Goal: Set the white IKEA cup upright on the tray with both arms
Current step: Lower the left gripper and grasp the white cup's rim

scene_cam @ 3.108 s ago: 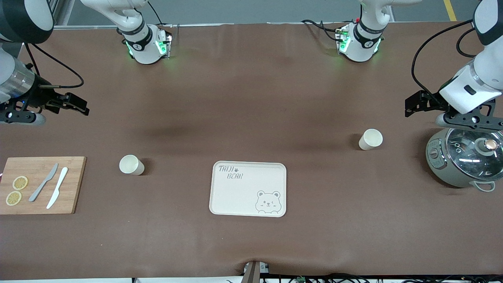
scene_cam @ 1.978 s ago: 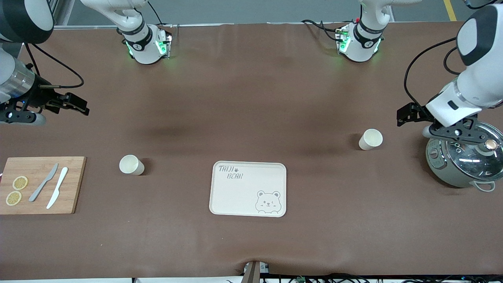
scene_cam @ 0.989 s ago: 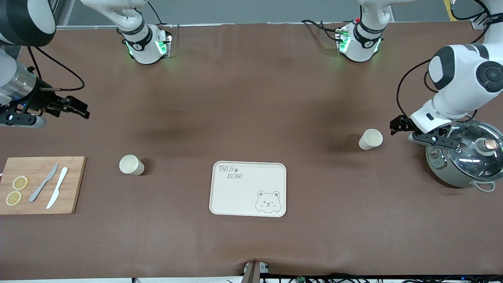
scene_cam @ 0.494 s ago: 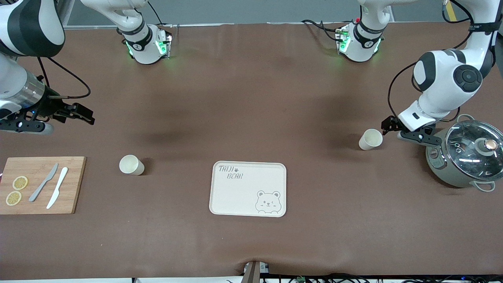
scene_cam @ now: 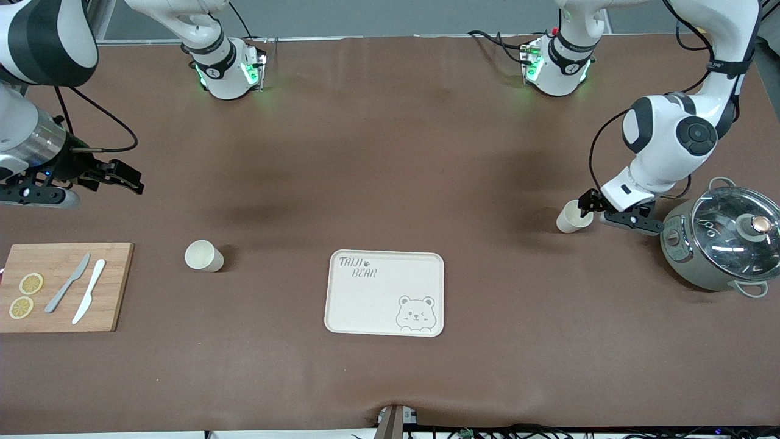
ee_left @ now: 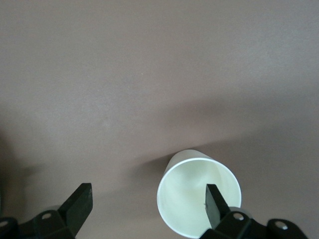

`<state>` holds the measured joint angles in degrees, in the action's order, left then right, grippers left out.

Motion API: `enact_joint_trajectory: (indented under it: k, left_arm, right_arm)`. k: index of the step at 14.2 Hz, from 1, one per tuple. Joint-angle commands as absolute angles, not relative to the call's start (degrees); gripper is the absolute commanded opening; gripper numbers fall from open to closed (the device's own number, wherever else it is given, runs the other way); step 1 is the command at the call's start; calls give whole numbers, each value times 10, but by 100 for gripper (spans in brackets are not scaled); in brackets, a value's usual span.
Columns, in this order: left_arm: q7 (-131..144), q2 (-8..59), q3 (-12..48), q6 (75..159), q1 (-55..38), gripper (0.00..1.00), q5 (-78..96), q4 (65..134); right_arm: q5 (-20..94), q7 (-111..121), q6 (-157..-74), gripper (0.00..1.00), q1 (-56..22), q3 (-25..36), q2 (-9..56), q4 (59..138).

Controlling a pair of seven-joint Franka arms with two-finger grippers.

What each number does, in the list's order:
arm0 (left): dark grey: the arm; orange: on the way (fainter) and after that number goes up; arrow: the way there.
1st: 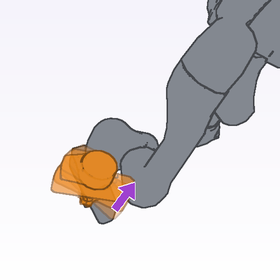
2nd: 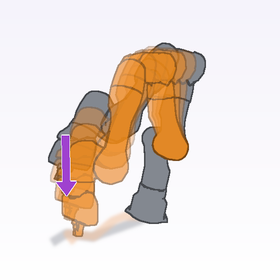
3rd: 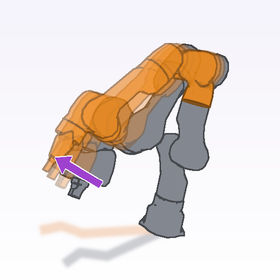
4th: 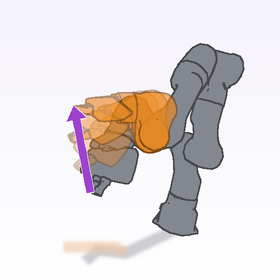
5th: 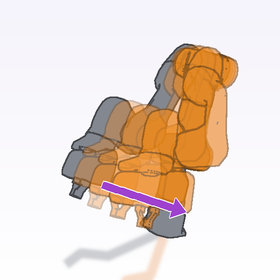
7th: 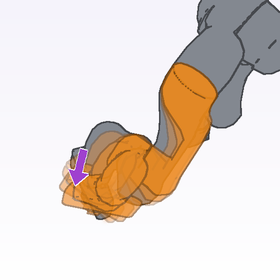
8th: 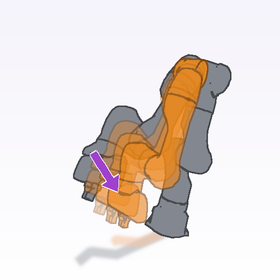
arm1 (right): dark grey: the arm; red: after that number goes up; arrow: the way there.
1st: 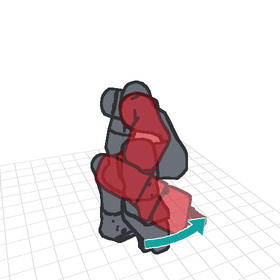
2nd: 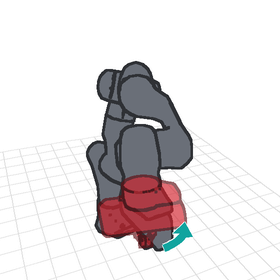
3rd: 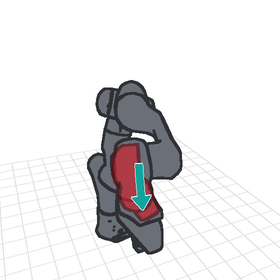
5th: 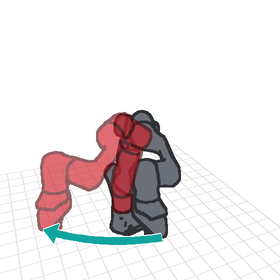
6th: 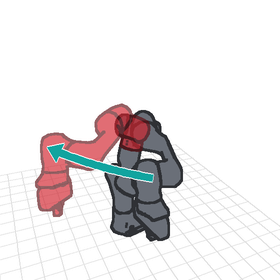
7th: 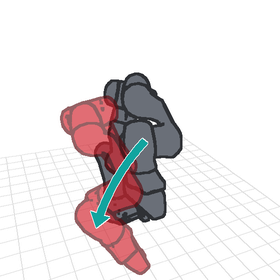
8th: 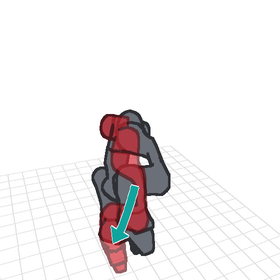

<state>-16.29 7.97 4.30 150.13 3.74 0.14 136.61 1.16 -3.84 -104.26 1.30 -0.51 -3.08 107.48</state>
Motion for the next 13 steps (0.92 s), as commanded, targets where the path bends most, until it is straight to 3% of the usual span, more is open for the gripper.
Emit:
enact_joint_trajectory:
  k: [1, 13]
  left_arm:
    - [-171, 86, 45, 1539, 40, 100, -1, 1379]
    - [-171, 111, 45, 1577, 40, 100, -1, 1398]
  right_arm:
    - [3, -33, -1020, 100, 20, -13, -32, 1052]
    - [4, -37, -1019, 100, 25, -13, -32, 1047]
